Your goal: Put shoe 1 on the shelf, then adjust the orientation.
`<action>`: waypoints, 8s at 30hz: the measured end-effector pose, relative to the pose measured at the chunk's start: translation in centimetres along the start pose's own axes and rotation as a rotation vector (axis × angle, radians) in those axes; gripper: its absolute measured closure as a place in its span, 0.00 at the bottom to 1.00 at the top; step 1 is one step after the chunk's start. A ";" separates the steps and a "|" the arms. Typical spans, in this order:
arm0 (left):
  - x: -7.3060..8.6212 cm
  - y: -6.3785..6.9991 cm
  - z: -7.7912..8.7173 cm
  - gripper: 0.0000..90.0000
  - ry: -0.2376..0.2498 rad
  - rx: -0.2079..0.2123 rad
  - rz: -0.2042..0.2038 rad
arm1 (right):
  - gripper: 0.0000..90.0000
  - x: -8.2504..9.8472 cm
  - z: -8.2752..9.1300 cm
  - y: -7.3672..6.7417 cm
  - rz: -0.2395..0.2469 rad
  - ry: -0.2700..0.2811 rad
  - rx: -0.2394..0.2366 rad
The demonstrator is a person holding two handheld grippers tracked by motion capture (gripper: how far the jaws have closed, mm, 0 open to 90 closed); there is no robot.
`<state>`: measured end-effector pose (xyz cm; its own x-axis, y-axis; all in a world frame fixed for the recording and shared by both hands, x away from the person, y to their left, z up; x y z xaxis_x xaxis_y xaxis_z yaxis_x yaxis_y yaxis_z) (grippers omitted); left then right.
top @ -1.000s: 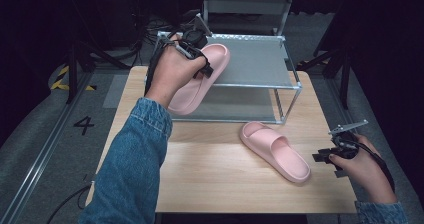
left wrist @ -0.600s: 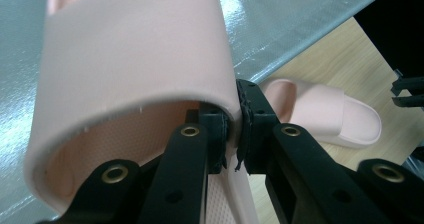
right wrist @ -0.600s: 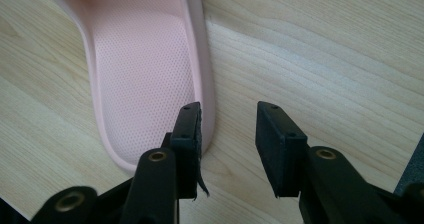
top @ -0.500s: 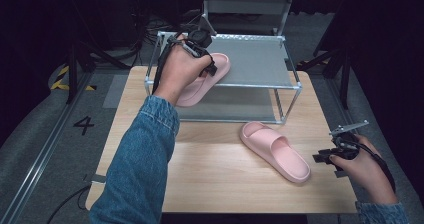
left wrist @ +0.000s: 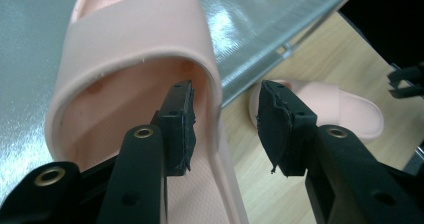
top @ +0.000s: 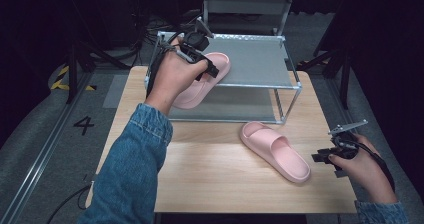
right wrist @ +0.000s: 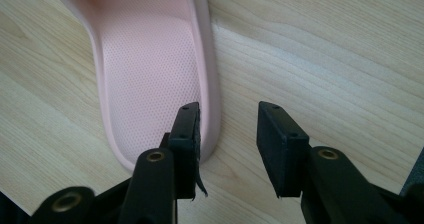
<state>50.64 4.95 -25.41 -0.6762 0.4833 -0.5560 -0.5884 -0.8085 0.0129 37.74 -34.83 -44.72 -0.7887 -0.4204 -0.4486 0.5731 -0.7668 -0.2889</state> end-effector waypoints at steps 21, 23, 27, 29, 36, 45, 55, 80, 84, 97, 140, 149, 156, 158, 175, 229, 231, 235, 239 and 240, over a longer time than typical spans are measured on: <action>7.3 -2.9 5.3 0.89 -0.072 -0.041 0.004 | 0.69 -0.7 -0.8 -0.4 0.008 -0.016 -0.003; 7.9 -3.2 5.3 0.92 -0.084 -0.045 0.010 | 0.69 -0.7 -0.8 -0.4 0.007 -0.018 -0.002; 8.8 -3.9 5.5 0.96 -0.096 -0.050 0.024 | 0.69 -0.7 -0.9 -0.4 0.006 -0.023 -0.002; 9.4 -4.2 5.4 0.98 -0.112 -0.046 0.038 | 0.69 -0.7 -1.0 -0.4 0.010 -0.027 -0.002; 11.0 -4.9 5.0 1.00 -0.166 -0.062 0.044 | 0.69 -0.7 -1.1 -0.5 0.009 -0.029 -0.002; 12.8 -3.4 4.3 1.00 -0.221 -0.002 0.015 | 0.69 -0.7 -1.3 -0.6 0.009 -0.035 -0.006; 11.6 -1.7 3.0 1.00 -0.206 0.027 -0.033 | 0.69 -0.7 -1.4 -0.6 0.013 -0.039 -0.005; 6.0 2.3 -1.7 1.00 -0.197 0.138 -0.094 | 0.69 0.3 -0.9 -0.2 -0.008 -0.030 0.000; 5.0 2.4 -2.4 1.00 -0.187 0.136 -0.083 | 0.69 0.4 -0.8 -0.2 -0.011 -0.026 0.001; 2.8 2.2 -4.0 0.99 -0.160 0.113 -0.068 | 0.69 0.8 -0.5 0.0 -0.018 -0.023 0.003; 0.8 0.2 -5.0 0.83 -0.135 0.077 0.002 | 0.69 1.5 -0.1 0.1 -0.025 -0.017 0.013; 2.5 -0.2 -2.6 0.75 -0.091 0.030 -0.036 | 0.69 0.3 -0.7 -0.4 0.003 -0.026 -0.002; 4.3 0.0 -0.6 0.70 -0.054 0.004 -0.081 | 0.69 -0.8 -1.5 -1.0 0.035 -0.040 -0.011; 5.1 0.1 0.2 0.70 -0.043 0.003 -0.089 | 0.69 -1.1 -1.8 -1.2 0.040 -0.044 -0.018; 12.9 0.2 1.9 0.63 -0.037 0.011 -0.100 | 0.67 -3.1 -3.6 -3.4 0.144 -0.098 -0.062; 26.7 -3.4 -8.2 0.29 -0.091 -0.051 -0.058 | 0.76 -6.2 -8.8 -7.3 0.302 -0.148 -0.142; 27.1 -3.7 -8.5 0.28 -0.096 -0.055 -0.053 | 0.79 -6.3 -8.7 -7.3 0.306 -0.144 -0.136; 27.7 -4.1 -8.9 0.27 -0.116 -0.059 -0.033 | 0.86 -6.4 -8.7 -7.5 0.316 -0.141 -0.126; 28.0 -4.4 -9.0 0.26 -0.119 -0.063 -0.027 | 0.92 -6.4 -8.8 -7.6 0.323 -0.162 -0.123; 28.0 -4.5 -9.0 0.26 -0.118 -0.064 -0.027 | 0.93 -6.4 -8.8 -7.7 0.327 -0.162 -0.115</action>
<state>38.35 19.07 -48.54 -0.7102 0.5383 -0.4536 -0.5802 -0.8125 -0.0558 40.34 -21.97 -47.04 -0.5795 -0.7124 -0.3957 0.8144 -0.5237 -0.2500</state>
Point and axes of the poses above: each handheld gripper's, and its own axes: z roughly backward along the jaws, x roughly out of its underside, y roughly to its right, the point moved 6 cm from there along -z, roughly forward along the jaws, and after that the axes turned 11 degrees about -x, right-handed, at the moved point
